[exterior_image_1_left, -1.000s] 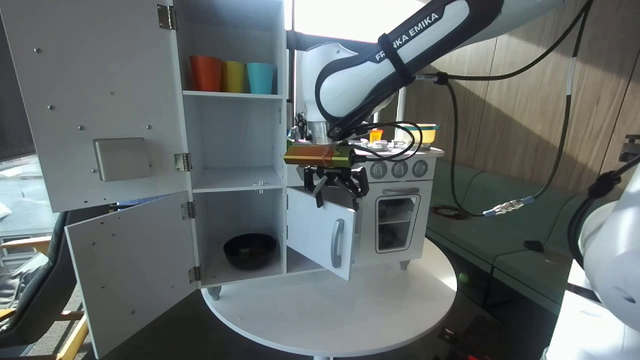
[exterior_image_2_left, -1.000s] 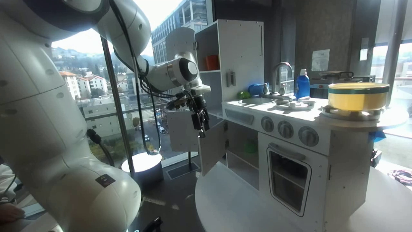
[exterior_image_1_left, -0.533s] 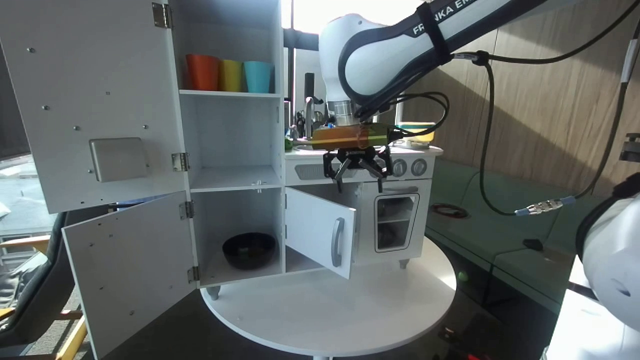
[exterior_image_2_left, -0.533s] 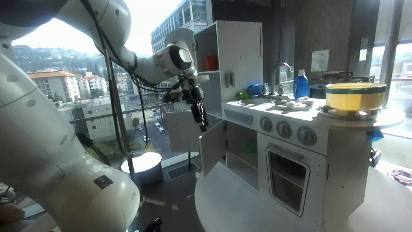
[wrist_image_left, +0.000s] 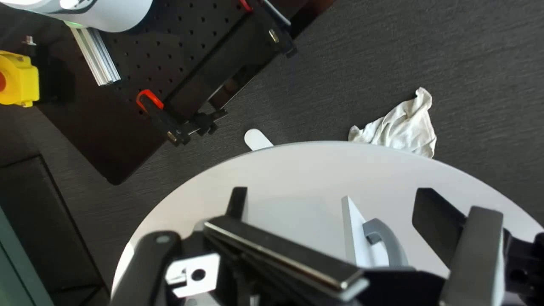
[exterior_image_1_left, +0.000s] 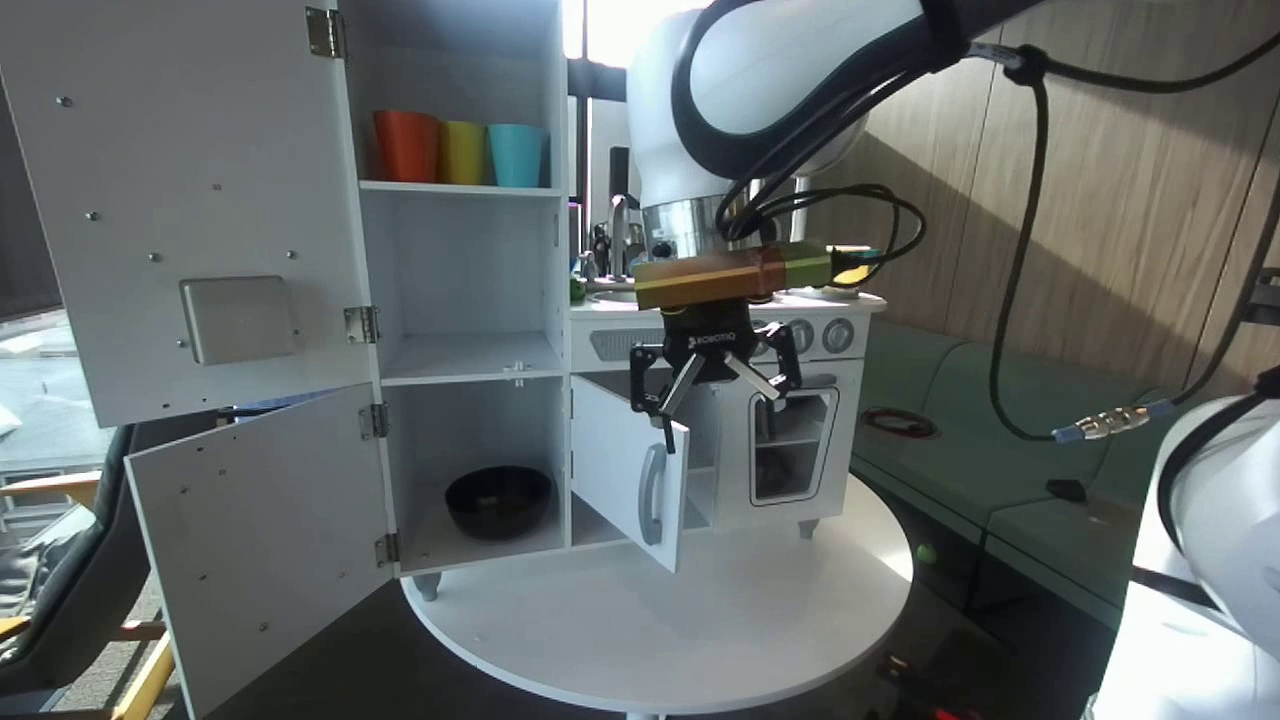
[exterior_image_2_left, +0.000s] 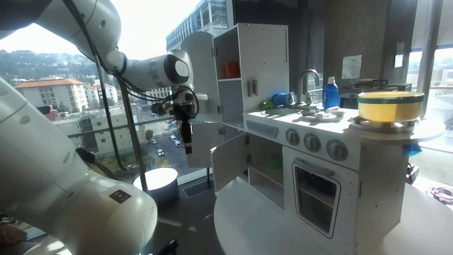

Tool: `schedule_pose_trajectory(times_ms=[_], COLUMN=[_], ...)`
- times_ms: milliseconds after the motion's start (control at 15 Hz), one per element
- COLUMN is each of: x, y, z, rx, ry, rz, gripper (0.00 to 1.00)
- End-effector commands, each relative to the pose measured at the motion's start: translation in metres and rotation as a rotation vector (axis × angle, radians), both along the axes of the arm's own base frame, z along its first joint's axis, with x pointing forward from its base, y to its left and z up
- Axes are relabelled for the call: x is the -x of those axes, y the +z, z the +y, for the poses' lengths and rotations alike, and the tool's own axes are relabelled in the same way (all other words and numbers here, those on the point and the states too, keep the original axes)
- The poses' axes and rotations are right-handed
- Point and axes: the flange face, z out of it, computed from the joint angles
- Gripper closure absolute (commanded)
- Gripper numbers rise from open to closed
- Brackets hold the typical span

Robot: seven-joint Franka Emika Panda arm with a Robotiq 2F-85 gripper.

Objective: Close all the bottom cabinet doors

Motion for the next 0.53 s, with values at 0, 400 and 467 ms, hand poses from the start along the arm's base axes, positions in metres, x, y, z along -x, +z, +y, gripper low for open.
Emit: schedule_pose_trajectory(times_ms=[0,400,467], x=[0.001,-0.048,-0.056], y=[-0.017,-0.037,-0.038], z=[0.043,0.100,0.104], rx=[-0.138,-0.221,-0.236], ry=[0.130,0.315,0.315], rz=[0.058,-0.168,-0.203], gripper=[0.00,0.00,0.00])
